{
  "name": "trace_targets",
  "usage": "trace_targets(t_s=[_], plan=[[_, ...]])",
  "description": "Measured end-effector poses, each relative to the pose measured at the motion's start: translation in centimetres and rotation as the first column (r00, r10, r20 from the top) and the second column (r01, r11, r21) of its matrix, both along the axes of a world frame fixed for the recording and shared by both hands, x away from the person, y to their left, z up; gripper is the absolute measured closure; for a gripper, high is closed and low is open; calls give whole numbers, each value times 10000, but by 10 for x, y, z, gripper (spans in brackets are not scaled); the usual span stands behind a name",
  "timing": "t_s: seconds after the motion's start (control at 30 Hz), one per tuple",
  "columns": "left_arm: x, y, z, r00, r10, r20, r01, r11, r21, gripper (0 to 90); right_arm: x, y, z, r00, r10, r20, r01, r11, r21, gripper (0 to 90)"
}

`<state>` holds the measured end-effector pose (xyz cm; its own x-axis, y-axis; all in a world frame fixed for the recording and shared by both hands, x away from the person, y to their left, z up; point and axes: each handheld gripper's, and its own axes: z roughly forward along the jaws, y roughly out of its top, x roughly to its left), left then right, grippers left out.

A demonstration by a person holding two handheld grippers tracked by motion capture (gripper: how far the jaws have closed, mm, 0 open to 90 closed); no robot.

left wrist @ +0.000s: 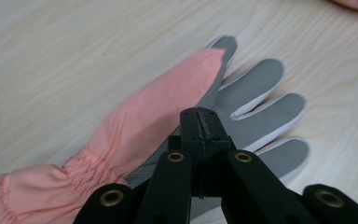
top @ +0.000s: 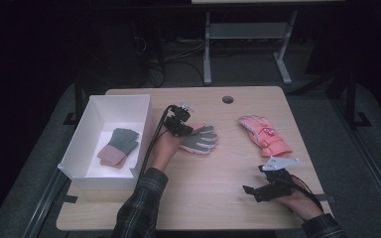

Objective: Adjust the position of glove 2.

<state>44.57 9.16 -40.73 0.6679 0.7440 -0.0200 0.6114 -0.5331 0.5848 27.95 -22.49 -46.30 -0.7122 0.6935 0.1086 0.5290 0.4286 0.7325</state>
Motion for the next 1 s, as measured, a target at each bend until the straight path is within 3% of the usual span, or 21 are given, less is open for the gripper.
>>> trace_targets(t_s=[0.23, 0.4, 0.5, 0.73, 1.0], plan=[[5, 4, -16, 9995, 222, -203, -223, 9997, -56, 897, 0, -1, 0, 10000, 21, 64, -21, 10000, -7, 28], [4, 4, -19, 9992, 88, -397, -88, 10000, -12, 898, -1, 0, 0, 10000, 1, 5, -1, 10000, -17, 28], [2, 3, -19, 9984, -91, -565, 77, 9997, -234, 898, -1, -1, -1, 10000, 3, 55, -3, 10000, 15, 28], [-7, -11, -18, 9953, -677, -693, 658, 9974, -304, 898, -1, -1, 0, 10000, 10, 60, -10, 10000, -17, 28], [-27, -32, -20, 9844, -1552, -830, 1501, 9866, -638, 898, -1, -1, -1, 10000, 13, 75, -13, 10000, 14, 28]])
